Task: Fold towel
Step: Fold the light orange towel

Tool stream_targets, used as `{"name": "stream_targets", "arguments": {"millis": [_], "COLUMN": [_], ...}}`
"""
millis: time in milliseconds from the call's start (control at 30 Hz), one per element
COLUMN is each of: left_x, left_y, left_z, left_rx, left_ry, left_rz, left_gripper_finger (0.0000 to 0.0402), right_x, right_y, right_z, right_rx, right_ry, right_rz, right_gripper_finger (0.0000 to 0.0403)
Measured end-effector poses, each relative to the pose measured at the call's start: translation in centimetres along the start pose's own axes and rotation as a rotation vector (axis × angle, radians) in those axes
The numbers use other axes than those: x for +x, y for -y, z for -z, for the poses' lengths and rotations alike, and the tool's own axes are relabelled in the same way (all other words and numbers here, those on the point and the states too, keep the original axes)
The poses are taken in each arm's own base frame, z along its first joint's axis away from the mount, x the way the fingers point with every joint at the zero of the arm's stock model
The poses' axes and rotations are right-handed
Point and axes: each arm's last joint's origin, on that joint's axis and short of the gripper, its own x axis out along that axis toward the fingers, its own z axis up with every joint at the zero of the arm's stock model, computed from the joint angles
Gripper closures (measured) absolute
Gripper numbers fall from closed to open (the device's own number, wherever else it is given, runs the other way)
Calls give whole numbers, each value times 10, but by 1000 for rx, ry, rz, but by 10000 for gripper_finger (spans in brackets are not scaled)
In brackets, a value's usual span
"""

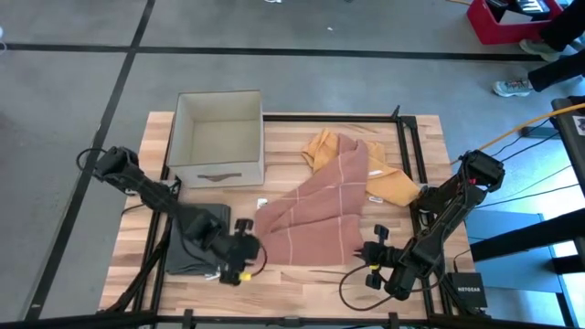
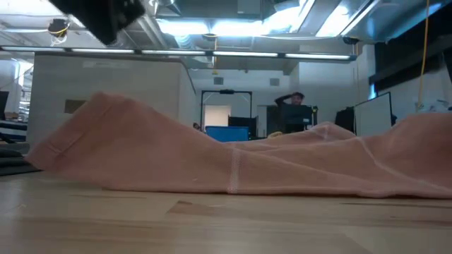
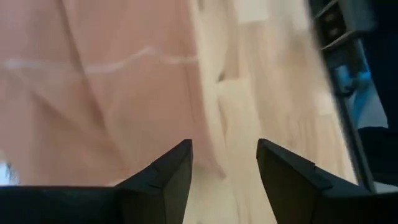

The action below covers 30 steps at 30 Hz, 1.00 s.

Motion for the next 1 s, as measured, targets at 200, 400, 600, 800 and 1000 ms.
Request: {"name": "stream_targets", "arguments": {"millis": [200,400,600,800,1000], "left_x": [20,55,72,68,68], "left_y": [33,44,45,49,59], "left_z": [19,40,53,64,66], "left_rx": [336,843,1140,1237,1301], "left_ry": [-24,-163,-305,-386,-341], "left_rz": [-117,-348,-474,-464,-445], "left_gripper_finger": [229,229,229,229,229], "right_x": [0,0,0,-1,-1], "right_y": [1,1,2,2,2], "right_z": [0,-2,-3,-3,-3], "right_rx": [-4,-25,-49,-50,-48], "right_ry": [18,72,119,122,122], "right_rz": [12,41,68,69,68], "right_gripper_finger": [387,392,389,391,388]}}
